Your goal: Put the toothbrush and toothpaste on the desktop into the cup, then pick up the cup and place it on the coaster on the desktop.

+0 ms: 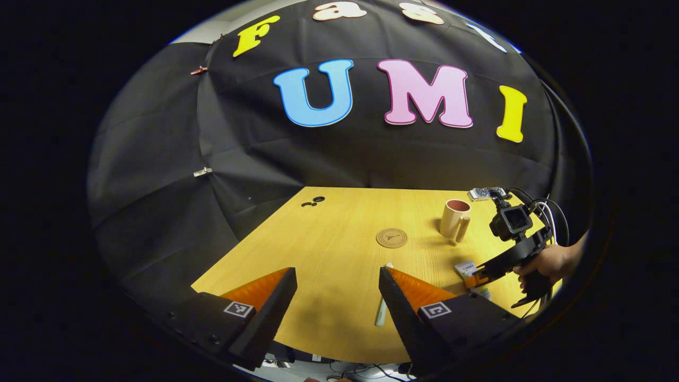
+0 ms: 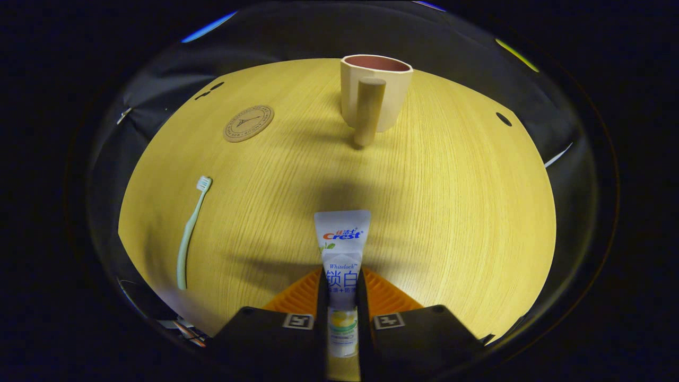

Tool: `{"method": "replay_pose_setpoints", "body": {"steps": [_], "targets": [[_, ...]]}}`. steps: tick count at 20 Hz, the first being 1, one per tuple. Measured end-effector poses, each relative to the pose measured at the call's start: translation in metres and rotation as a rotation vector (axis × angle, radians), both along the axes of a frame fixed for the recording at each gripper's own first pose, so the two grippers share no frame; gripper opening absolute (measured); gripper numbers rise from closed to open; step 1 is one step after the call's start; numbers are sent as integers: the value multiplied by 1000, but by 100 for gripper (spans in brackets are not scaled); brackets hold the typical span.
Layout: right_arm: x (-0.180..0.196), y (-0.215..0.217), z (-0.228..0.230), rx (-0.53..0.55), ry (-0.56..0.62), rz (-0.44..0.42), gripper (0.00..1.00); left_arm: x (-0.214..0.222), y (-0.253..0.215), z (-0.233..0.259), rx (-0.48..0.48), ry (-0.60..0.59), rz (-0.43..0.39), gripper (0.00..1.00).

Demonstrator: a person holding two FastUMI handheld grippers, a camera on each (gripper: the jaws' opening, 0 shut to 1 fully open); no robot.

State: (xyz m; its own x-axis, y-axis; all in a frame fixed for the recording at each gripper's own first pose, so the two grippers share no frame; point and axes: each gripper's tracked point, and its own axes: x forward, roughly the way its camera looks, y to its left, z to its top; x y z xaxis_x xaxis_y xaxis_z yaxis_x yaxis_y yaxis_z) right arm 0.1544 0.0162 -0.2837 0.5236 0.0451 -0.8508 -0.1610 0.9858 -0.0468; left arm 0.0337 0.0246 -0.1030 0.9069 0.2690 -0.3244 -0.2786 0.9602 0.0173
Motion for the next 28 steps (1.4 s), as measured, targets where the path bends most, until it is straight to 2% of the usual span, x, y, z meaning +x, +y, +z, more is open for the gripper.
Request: {"method": "replay_pose_setpoints", "body": {"steps": [1, 2, 3, 7, 10, 16, 19, 22, 25, 26, 27, 28], "targets": [[0, 0, -1, 4, 0, 3, 25, 4, -3, -6, -13, 14, -26, 98], [1, 0, -1, 12, -1, 8, 19, 11, -4, -10, -24, 29, -47, 98], [0, 0, -1, 22, -2, 13, 25, 17, -5, -16, -40, 46, -71, 99], [-3, -14, 12, 37, -38, 20, 24, 48, -14, -42, -121, 117, -163, 98], [-14, -24, 28, 71, -64, 16, 24, 69, -16, -74, -173, 227, -191, 99], [-35, -39, 57, 159, -106, -26, 24, 102, -26, -134, -199, 417, -249, 98], [-42, -47, 70, 184, -134, -47, 24, 106, -34, -152, -205, 501, -259, 97], [-44, -50, 77, 206, -156, -57, 24, 104, -37, -168, -170, 574, -262, 96], [-48, -58, 83, 215, -171, -72, 24, 104, -39, -173, -112, 596, -285, 94], [-50, -61, 84, 223, -171, -78, 24, 104, -42, -173, -107, 610, -297, 92], [-50, -63, 85, 230, -172, -82, 24, 104, -44, -174, -105, 624, -305, 84], [-51, -64, 86, 235, -172, -85, 24, 105, -46, -173, -106, 637, -317, 81]]}}
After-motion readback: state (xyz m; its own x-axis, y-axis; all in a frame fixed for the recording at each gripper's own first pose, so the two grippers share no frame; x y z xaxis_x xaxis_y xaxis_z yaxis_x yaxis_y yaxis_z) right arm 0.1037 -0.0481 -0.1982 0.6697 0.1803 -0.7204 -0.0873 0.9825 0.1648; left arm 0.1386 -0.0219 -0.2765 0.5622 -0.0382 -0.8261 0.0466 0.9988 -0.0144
